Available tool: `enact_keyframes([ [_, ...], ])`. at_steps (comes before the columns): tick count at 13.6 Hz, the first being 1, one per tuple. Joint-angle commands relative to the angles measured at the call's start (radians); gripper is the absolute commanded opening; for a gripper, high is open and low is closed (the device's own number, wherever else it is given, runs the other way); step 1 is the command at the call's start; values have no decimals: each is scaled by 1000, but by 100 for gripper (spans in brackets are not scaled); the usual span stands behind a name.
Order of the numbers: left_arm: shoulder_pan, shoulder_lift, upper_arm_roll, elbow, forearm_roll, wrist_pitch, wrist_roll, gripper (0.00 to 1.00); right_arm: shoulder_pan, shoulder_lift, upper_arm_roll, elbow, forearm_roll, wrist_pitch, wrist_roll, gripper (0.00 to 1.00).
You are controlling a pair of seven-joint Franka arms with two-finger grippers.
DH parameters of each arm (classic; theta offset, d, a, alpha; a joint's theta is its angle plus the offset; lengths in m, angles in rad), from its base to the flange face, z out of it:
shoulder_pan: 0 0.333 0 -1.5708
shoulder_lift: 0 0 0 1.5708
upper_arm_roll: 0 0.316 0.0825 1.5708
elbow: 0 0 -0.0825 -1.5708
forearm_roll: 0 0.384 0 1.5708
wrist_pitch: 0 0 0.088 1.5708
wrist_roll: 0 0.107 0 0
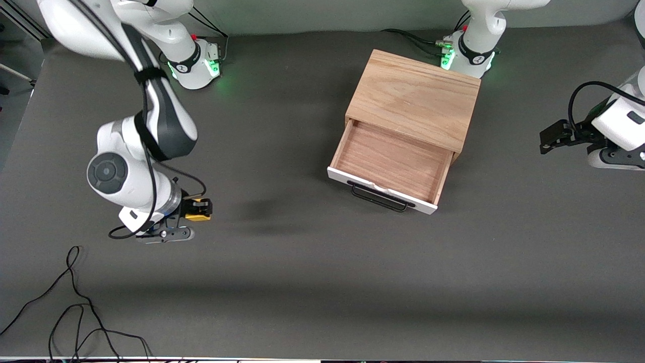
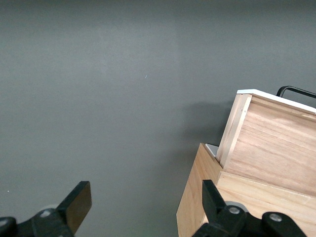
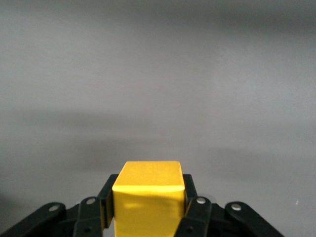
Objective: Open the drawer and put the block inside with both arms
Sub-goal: 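Carry the yellow cube with the right gripper over the open drawer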
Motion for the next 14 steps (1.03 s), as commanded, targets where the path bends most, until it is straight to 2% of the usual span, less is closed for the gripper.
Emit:
enact_keyframes([
  [1, 7, -7, -7, -2, 1, 6, 22, 100, 96, 36, -7, 170, 63, -104, 128, 13],
  [4, 10, -5, -7, -2, 1, 6, 22, 100, 185, 61, -7, 256, 141, -106, 298, 13],
  [11, 13, -5, -5, -2, -1, 6, 22, 100, 492, 273, -7, 549, 134, -109, 801, 13],
  [14, 11, -5, -5, -2, -2, 6, 22, 100, 569, 370, -8, 618, 129, -80, 827, 13],
])
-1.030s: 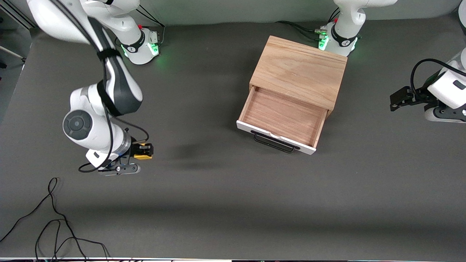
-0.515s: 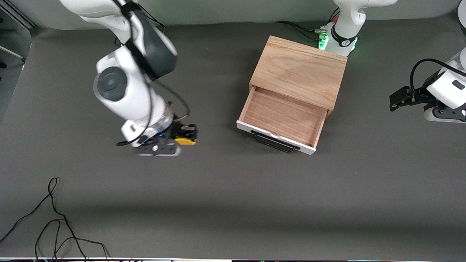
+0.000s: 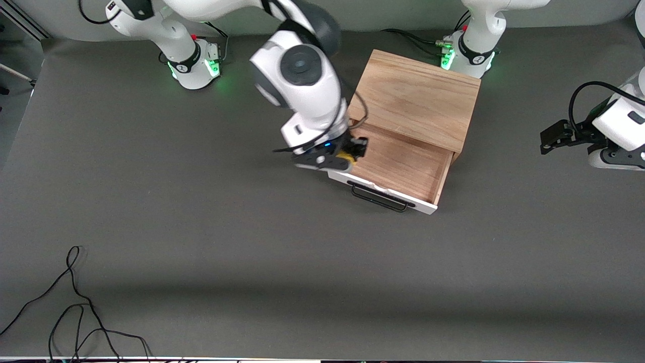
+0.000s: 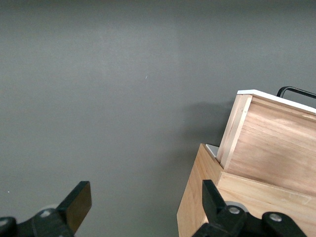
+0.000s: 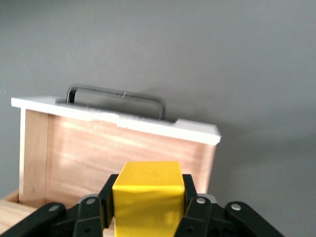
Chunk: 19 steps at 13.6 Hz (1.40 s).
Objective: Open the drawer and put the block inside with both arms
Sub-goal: 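Carry the yellow cube with the right gripper over the open drawer, then lower the yellow cube into the drawer and open the right gripper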
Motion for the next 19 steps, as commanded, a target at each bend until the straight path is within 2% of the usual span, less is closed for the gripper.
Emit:
enact_keyframes([
  [1, 6, -5, -6, -2, -2, 4, 20, 100, 44, 104, -15, 116, 10, 4, 32, 13],
  [7, 1, -5, -6, -2, -2, 4, 20, 100, 79, 199, -13, 113, 8, 96, 71, 14],
  [9, -1, -5, -6, -2, -2, 4, 20, 100, 93, 217, -18, 110, 8, 113, 72, 22],
  [12, 1, -5, -6, 0, -4, 3, 20, 100, 95, 241, -18, 109, 8, 152, 95, 25],
  [14, -1, -5, -6, 0, -2, 1, 20, 100, 96, 247, -18, 99, 8, 165, 97, 36],
  [16, -1, -5, -6, 0, -2, 1, 20, 100, 101, 245, -19, 95, 8, 164, 100, 64],
  [18, -1, -5, -6, 0, -4, 1, 20, 100, 102, 244, -19, 95, 7, 164, 124, 100],
  [19, -1, -5, -6, 0, -2, 1, 20, 100, 102, 244, -19, 95, -1, 164, 124, 100],
])
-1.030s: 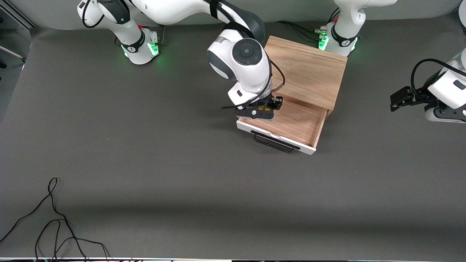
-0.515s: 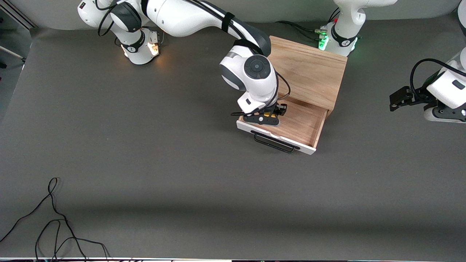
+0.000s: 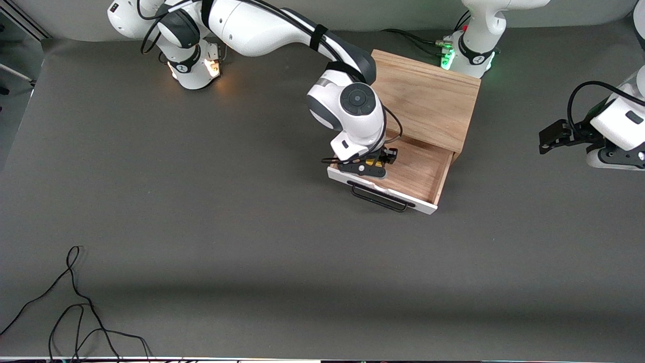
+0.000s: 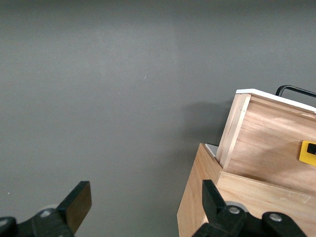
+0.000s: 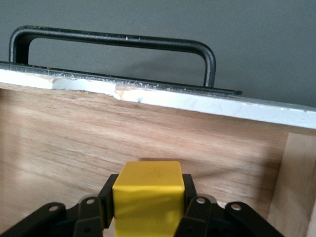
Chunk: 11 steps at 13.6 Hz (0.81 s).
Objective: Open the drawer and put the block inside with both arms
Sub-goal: 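Lower the yellow cube into the drawer and open the right gripper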
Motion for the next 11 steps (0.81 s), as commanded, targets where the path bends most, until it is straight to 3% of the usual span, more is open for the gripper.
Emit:
enact_keyframes([
  [1, -1, -5, -1, 0, -2, 1, 15, 100, 17, 6, -16, 25, -6, 5, 39, 100],
  [6, -1, -5, -1, 0, -4, 3, 15, 100, 14, -34, -19, 29, -4, -19, 37, 100],
  [11, -1, -5, -1, 0, -4, 3, 15, 100, -62, -175, -24, 28, -3, -143, 16, 100],
])
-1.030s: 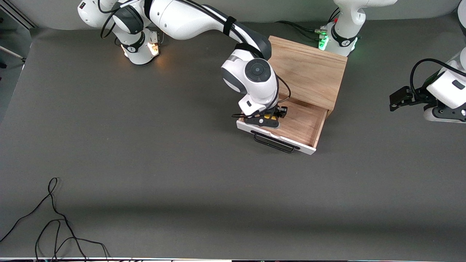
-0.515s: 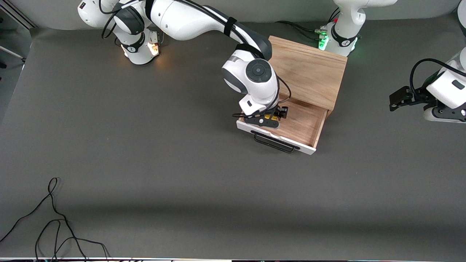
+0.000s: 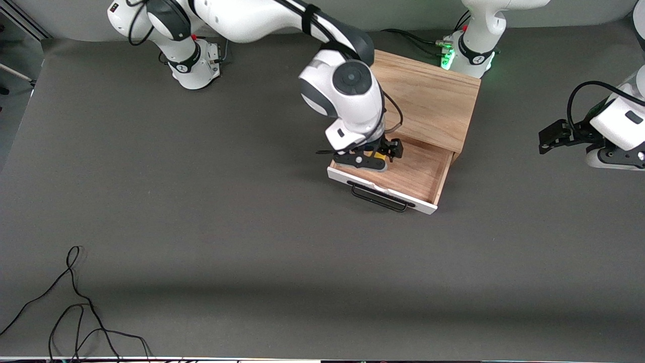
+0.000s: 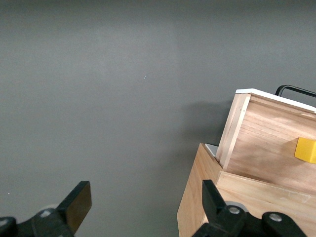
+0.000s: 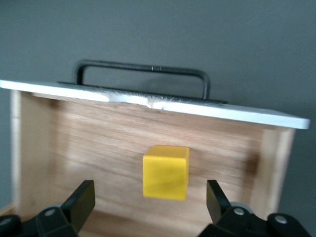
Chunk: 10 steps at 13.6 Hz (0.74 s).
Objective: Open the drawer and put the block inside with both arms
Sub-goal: 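Lower the yellow cube into the drawer and open the right gripper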
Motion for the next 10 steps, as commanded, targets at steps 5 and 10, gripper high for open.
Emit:
enact_keyframes([
  [5, 0, -5, 0, 0, -4, 3, 14, 100, -230, -235, 0, -136, 28, -166, -265, 100],
  [10, 0, -5, 0, 0, -4, 3, 14, 100, -391, -479, -23, -381, 28, -241, -487, 100],
])
